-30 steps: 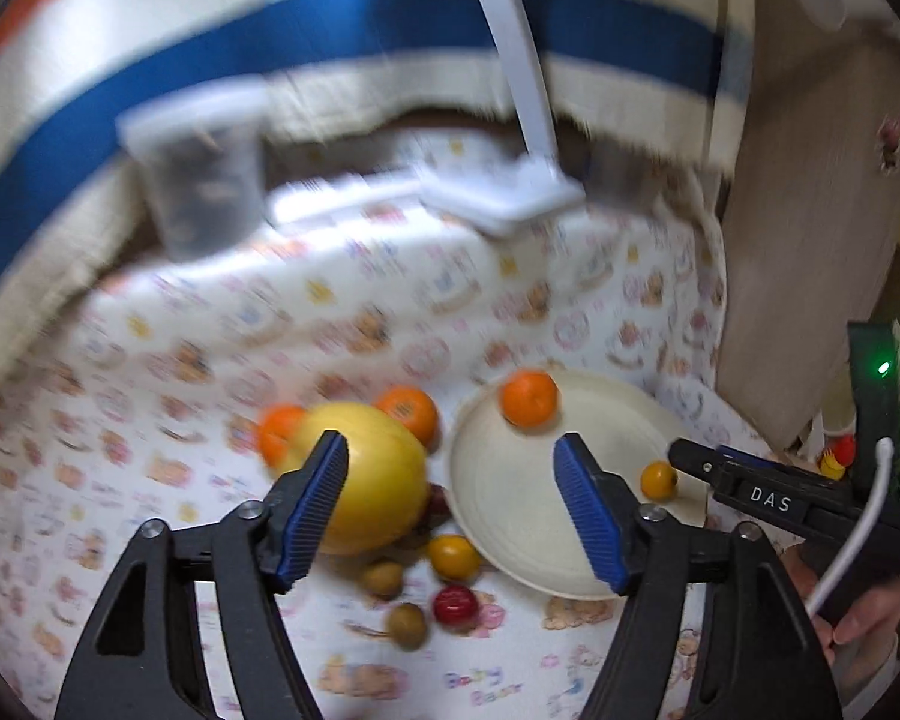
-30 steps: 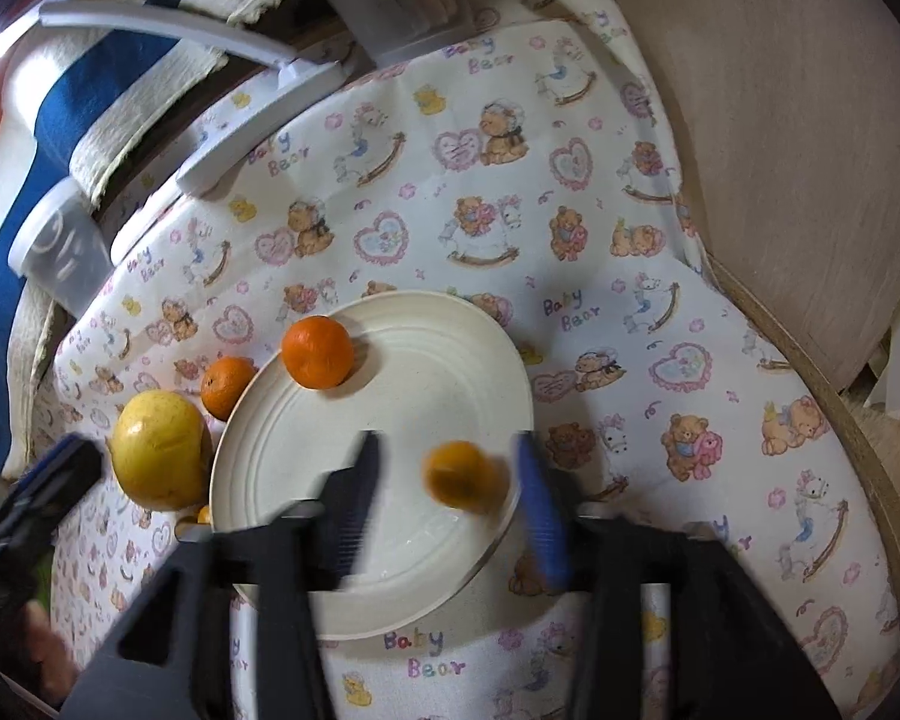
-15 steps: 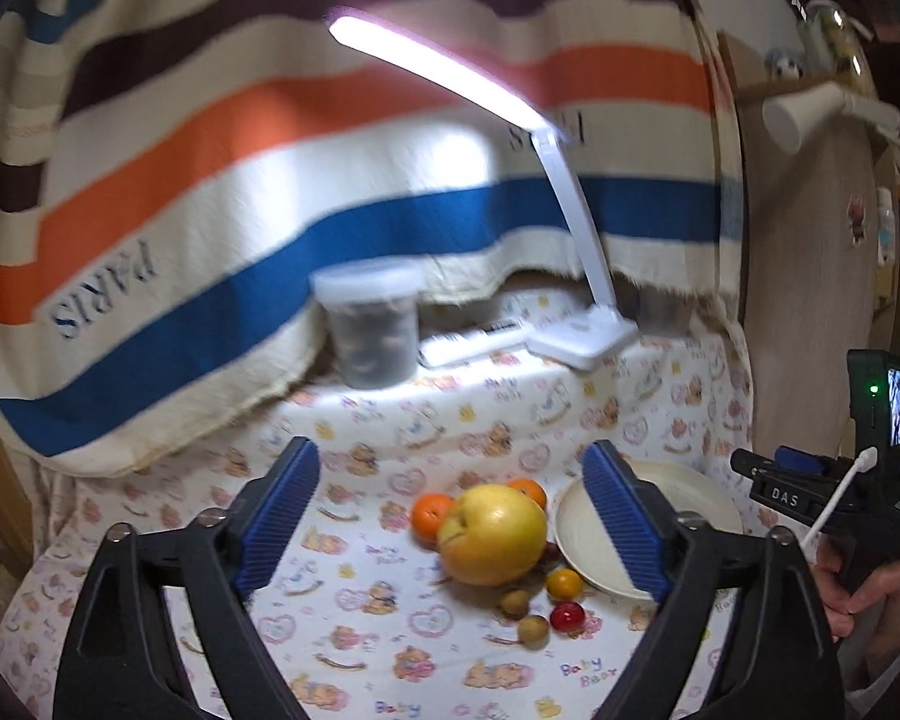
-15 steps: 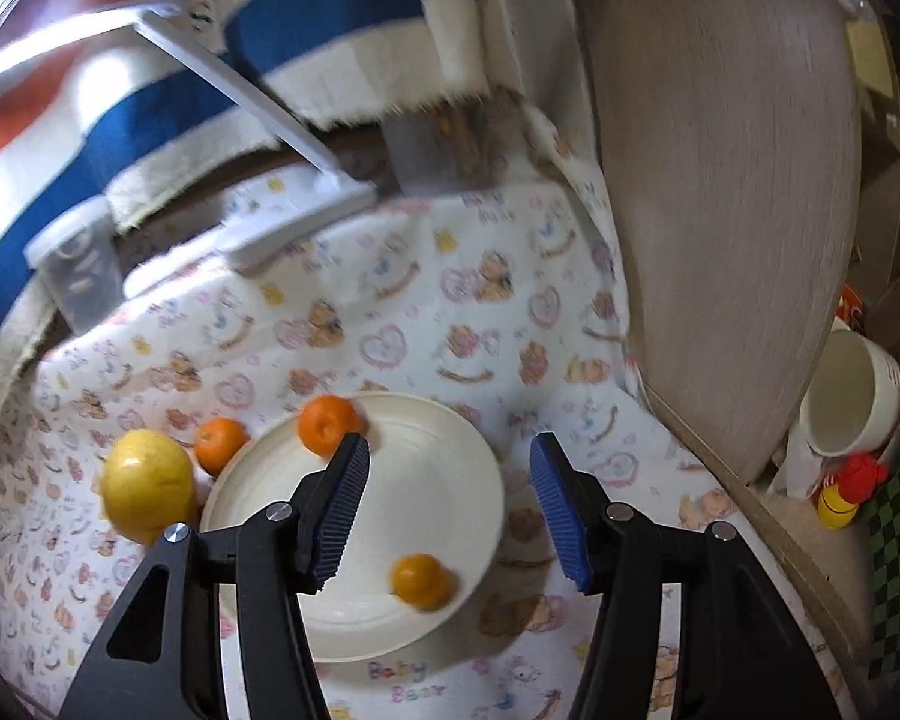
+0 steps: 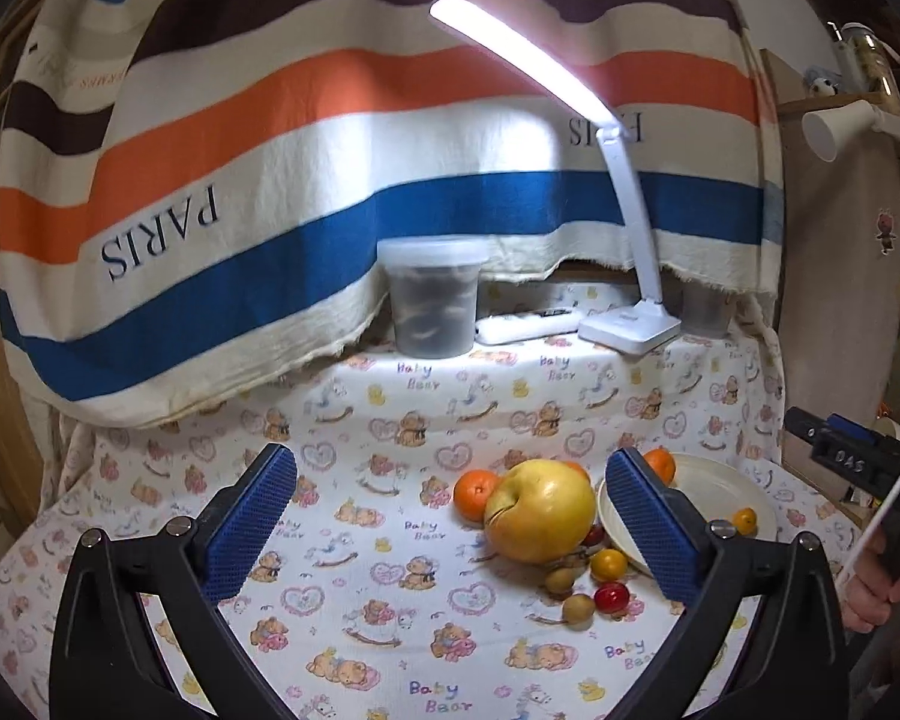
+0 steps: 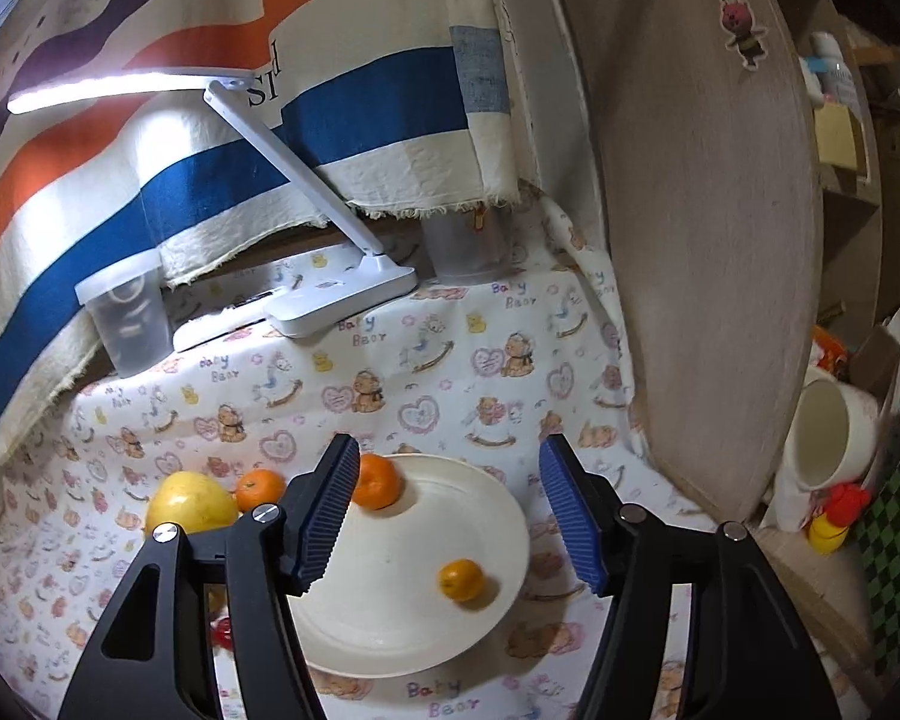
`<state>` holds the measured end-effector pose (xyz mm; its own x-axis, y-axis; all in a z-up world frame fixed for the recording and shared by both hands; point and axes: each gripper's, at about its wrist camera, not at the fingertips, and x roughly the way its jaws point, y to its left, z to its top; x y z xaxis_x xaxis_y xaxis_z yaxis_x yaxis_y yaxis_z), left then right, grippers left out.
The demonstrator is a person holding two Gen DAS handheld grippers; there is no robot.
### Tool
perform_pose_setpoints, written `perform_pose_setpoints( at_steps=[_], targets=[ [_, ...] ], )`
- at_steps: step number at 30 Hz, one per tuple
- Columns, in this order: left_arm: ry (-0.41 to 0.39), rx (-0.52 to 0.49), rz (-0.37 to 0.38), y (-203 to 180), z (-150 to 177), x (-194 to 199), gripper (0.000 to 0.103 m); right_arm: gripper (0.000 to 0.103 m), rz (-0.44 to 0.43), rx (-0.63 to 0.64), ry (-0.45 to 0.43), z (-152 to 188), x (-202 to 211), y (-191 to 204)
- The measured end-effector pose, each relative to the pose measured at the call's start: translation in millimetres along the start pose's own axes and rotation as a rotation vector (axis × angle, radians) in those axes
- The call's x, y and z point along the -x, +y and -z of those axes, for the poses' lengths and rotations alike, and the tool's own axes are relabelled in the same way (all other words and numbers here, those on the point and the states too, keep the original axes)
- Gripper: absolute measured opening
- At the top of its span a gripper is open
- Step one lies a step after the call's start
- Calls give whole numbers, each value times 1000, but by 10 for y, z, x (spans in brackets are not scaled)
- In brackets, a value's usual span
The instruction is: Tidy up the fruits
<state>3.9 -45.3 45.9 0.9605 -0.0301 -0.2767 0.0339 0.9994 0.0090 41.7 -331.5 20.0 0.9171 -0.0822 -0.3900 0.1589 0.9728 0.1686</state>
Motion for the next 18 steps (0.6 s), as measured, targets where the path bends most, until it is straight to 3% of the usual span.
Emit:
perform_pose_setpoints(
  at_steps=[5,14,18],
  targets=[
    [-27,18,-50,61,112,-29,103,69,-5,13,-30,42,49,52],
    [-27,-20,-27,-40,300,-174,103,80,-48,99,-50,139,107,262],
    [-19,-29,-37,-57,375,-261,103,80,-92,111,-41,171,120,306]
  ],
)
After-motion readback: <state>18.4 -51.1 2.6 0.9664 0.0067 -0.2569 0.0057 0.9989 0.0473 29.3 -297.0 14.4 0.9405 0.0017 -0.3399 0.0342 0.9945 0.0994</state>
